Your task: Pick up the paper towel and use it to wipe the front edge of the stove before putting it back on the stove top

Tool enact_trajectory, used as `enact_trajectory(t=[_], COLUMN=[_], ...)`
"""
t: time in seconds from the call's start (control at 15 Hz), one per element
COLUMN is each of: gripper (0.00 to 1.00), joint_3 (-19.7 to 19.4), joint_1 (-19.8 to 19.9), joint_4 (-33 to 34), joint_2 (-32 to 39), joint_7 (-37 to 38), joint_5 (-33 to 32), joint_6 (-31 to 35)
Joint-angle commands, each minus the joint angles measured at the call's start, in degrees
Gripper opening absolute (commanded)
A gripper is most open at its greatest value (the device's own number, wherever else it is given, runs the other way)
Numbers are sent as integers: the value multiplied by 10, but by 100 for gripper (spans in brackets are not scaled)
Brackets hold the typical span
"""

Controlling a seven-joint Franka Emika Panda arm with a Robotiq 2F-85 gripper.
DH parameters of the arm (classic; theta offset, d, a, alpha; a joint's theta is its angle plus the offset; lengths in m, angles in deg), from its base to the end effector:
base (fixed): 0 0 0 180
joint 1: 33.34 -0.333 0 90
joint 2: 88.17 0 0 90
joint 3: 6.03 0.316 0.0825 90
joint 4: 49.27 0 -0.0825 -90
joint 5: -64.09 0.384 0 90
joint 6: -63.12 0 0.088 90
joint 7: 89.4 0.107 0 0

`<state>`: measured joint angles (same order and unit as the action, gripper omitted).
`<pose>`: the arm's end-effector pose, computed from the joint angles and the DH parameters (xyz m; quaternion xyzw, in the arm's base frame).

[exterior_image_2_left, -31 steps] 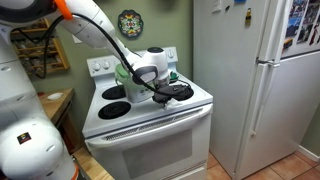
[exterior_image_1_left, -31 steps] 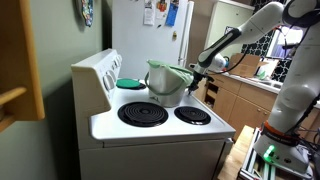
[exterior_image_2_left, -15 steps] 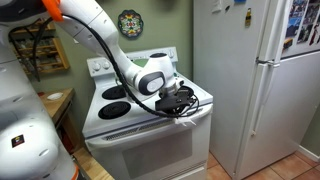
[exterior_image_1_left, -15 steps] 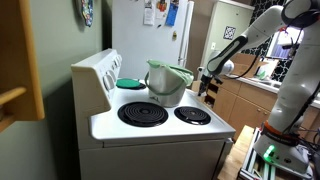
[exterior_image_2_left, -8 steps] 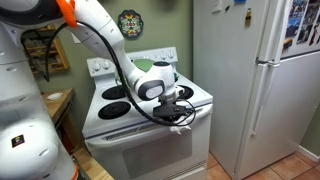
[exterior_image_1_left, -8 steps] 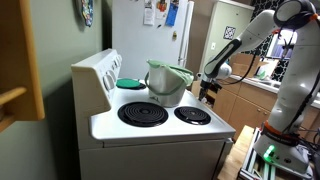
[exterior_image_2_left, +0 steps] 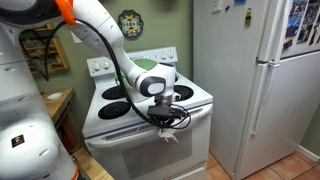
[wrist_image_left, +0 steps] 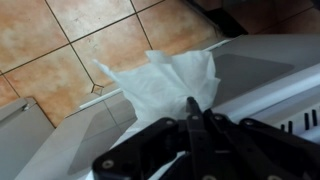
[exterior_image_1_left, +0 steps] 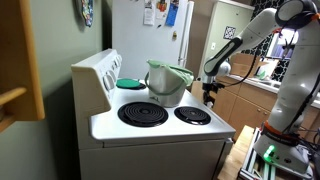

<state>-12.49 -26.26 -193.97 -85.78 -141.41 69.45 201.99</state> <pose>0.4330 -0.1042 0.2494 -0.9531 -0.2929 0.0460 0.0603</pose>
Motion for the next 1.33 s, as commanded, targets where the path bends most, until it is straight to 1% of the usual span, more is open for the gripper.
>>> enact_trajectory(t=[0.0, 0.27, 0.4, 0.53, 0.73, 0.8, 0.93, 1.07, 1.27], gripper=[3, 3, 4, 3, 3, 3, 3, 3, 3], joint_3=[11, 19, 22, 22, 24, 24, 21, 21, 21], joint_1=[-5, -16, -21, -25, -31, -32, -31, -31, -31], joint_4=[-6, -10, -10, -4, -7, -7, -4, -4, -1], joint_2=[-24, -43, -49, -54, -59, -57, -49, -43, -24], joint_7=[-13, 0, -3, -10, -18, -14, -13, -24, -30], joint_5=[23, 33, 20, 29, 17, 11, 12, 29, 29], joint_6=[-64, -117, -126, -142, -168, -159, -118, -54, 29])
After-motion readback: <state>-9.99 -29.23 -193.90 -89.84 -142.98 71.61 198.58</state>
